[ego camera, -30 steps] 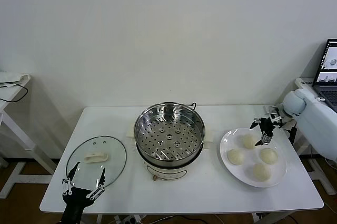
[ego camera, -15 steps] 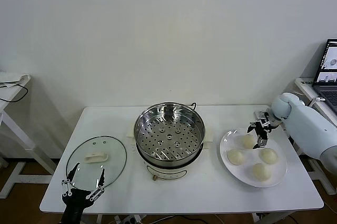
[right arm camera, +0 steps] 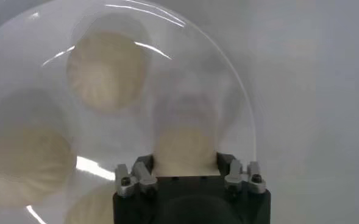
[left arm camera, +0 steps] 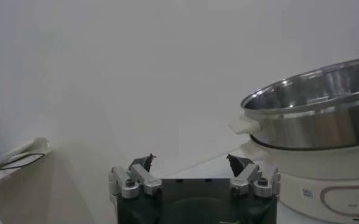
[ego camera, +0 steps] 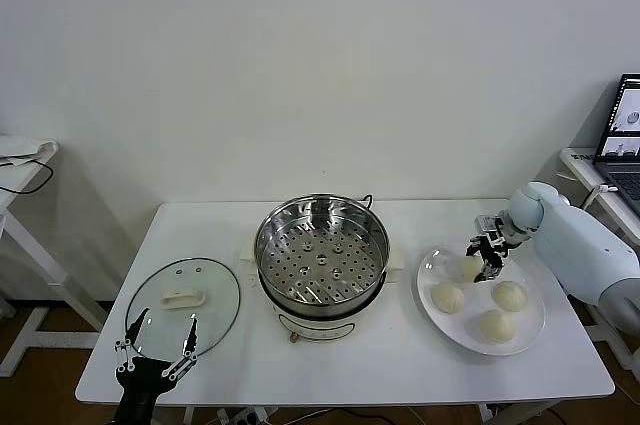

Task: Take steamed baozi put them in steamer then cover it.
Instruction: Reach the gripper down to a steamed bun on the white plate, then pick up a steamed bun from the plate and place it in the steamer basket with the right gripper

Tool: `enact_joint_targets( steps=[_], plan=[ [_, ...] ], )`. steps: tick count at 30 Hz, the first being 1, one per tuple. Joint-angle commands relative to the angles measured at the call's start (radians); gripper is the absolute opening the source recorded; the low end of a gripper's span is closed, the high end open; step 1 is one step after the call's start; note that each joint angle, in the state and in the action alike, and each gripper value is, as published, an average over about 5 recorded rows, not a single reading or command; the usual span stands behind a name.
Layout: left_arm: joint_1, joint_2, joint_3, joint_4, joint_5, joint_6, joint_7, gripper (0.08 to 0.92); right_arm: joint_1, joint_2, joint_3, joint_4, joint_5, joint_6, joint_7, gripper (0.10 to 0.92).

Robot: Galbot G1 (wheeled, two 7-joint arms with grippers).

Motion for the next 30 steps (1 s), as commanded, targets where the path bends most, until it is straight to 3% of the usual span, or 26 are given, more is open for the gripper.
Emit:
enact_joint_targets(
  steps=[1, 7, 14, 22, 30],
  plan=[
    [-0.002, 0.003, 0.001, -0.003, -0.001, 0.003, -0.001, 0.823, 0.063, -0.027, -0.049, 0.089, 0.038, 0.016, -0.004, 0.641],
    [-0.005, 0.008, 0.002, -0.003, -0.004, 0.003, -0.001, 0.823, 0.327, -0.036, -0.248, 0.282, 0.121, 0.191, -0.025, 0.661],
    [-0.002, 0.006, 0.008, -0.007, -0.004, 0.002, -0.002, 0.823, 0.548, 0.097, -0.382, 0.436, 0.110, 0.407, -0.027, 0.685],
    [0.007, 0.005, 0.012, -0.014, -0.003, 0.000, -0.004, 0.823, 0.605, 0.244, -0.429, 0.517, 0.008, 0.573, 0.007, 0.687],
    [0.004, 0.005, 0.020, -0.014, -0.003, -0.003, -0.006, 0.823, 0.503, 0.343, -0.455, 0.497, -0.176, 0.667, 0.100, 0.698]
  ],
)
